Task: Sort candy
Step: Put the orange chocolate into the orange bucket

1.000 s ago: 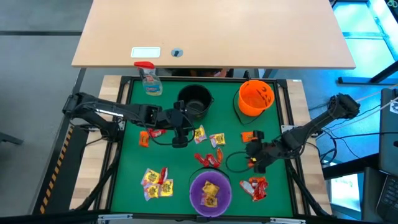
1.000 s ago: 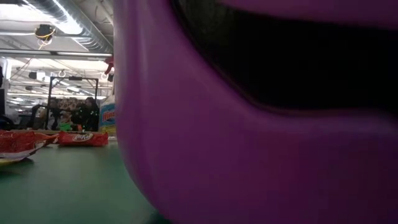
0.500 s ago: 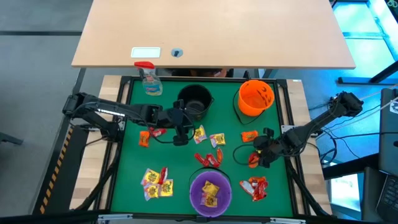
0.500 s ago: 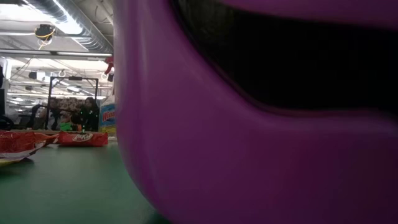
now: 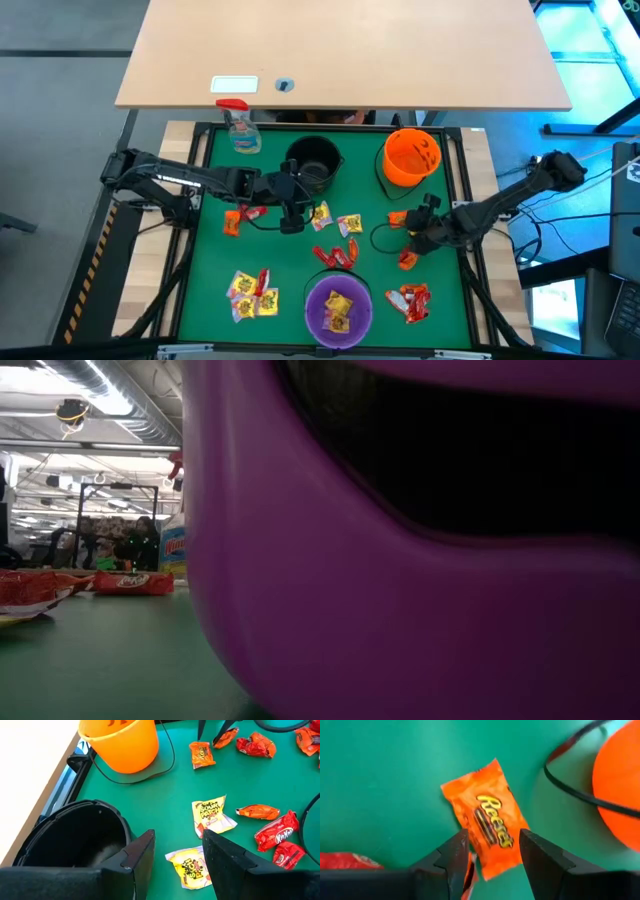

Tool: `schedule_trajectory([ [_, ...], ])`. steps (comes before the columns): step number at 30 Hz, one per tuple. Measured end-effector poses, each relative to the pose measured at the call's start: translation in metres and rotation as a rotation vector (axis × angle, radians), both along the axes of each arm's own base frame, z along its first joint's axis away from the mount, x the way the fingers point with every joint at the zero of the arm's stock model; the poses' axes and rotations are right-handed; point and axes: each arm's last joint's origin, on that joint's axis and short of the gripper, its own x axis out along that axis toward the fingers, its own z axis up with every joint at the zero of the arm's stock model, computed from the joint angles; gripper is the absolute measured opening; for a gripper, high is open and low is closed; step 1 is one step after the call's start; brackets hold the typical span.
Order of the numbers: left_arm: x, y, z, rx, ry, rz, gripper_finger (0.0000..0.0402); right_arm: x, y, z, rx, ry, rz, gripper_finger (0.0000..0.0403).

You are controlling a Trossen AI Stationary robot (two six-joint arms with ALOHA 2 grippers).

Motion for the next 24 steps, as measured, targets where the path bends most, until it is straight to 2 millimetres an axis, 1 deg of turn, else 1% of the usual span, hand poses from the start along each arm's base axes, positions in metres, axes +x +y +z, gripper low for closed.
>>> schedule_trajectory([
  [6,0.0,0.0,0.0,0.0,0.0,0.0,0.0157,0.012,-0.003,-0.004,-0.001,0.003,0.044,0.0199],
  [11,0.0,0.0,0.0,0.0,0.0,0.0,0.0157,0.017,-0.008,-0.012,-0.022,0.048,0.019,0.0228],
  [16,0.0,0.0,0.0,0.0,0.0,-0.001,0.0157,0.021,-0.01,-0.021,0.014,0.113,0.007,0.0248],
  [20,0.0,0.0,0.0,-0.004,-0.002,0.002,0.0157,0.023,-0.009,-0.024,0.021,0.129,0.01,0.0243],
  [22,0.0,0.0,0.0,-0.005,-0.002,0.003,0.0157,0.024,-0.008,-0.024,0.026,0.127,0.011,0.0228],
  [24,0.0,-0.001,0.0,-0.009,-0.002,-0.003,0.0157,0.024,-0.008,-0.024,0.035,0.127,0.014,0.0205],
])
